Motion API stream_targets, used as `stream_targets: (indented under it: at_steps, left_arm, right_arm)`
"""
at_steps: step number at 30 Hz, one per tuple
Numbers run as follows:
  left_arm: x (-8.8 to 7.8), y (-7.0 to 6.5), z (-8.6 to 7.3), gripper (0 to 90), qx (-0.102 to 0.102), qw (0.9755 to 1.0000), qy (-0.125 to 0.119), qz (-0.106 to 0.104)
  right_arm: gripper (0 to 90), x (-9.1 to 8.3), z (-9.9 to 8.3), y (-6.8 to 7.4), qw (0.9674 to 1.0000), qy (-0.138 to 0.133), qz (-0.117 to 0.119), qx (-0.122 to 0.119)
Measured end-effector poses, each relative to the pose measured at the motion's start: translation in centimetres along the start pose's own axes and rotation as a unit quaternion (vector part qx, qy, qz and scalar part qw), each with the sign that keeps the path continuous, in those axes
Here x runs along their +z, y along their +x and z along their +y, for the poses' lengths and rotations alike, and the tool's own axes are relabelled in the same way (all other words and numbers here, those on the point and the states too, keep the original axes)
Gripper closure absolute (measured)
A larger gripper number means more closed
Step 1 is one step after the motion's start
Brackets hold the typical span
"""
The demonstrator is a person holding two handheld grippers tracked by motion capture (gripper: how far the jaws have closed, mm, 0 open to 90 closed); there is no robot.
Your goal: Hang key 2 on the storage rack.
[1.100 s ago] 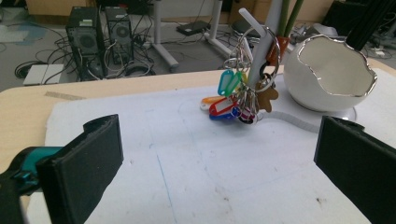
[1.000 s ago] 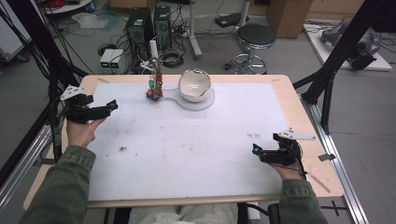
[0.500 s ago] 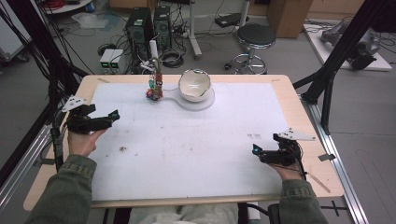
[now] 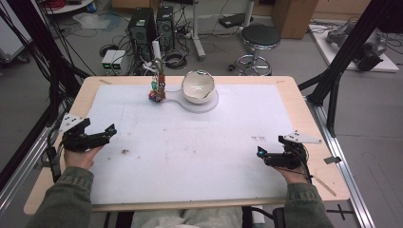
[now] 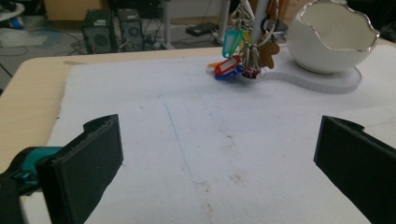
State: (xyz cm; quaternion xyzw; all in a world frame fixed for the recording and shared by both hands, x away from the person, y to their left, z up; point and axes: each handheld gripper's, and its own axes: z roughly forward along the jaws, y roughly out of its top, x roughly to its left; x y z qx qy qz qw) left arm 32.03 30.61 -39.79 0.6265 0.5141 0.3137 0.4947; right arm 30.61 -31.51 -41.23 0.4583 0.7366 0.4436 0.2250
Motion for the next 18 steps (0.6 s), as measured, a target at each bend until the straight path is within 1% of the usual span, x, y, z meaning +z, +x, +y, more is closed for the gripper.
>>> stream_targets:
  at_steps: [2,4,6,9,11,15,18]
  left_arm:
    - [-0.3,0.0,-0.1,1.6,-0.002,1.0,-0.001,0.0]
    - [-0.8,0.0,-0.6,1.6,0.0,0.9999,-0.012,0.002]
    - [-1.1,0.1,-1.1,1.6,-0.002,0.9999,-0.008,0.01]
    - [-1.5,0.4,-1.5,1.6,-0.016,0.9998,-0.008,0.012]
    - [-1.6,0.4,-1.7,1.6,-0.02,0.9997,-0.012,0.009]
    - [-1.4,0.2,-1.8,1.6,-0.009,0.9999,-0.011,0.007]
    - [-1.4,0.2,-1.8,1.6,-0.008,0.9999,-0.012,0.006]
  right_arm:
    - [0.9,0.0,0.0,0.0,1.0,0.0,0.001,0.0]
    - [0.9,0.0,0.0,0.0,1.0,-0.002,0.001,0.0]
    - [0.9,-0.1,0.0,0.0,1.0,-0.005,0.0,-0.001]
    - [0.9,-0.1,0.0,0.0,1.0,-0.006,0.0,0.0]
    - [0.9,0.0,0.0,0.1,1.0,-0.004,0.001,0.002]
    - [0.9,0.0,0.0,0.1,1.0,-0.002,-0.002,0.0]
    - [0.9,0.0,0.0,0.1,1.0,-0.002,-0.003,0.003]
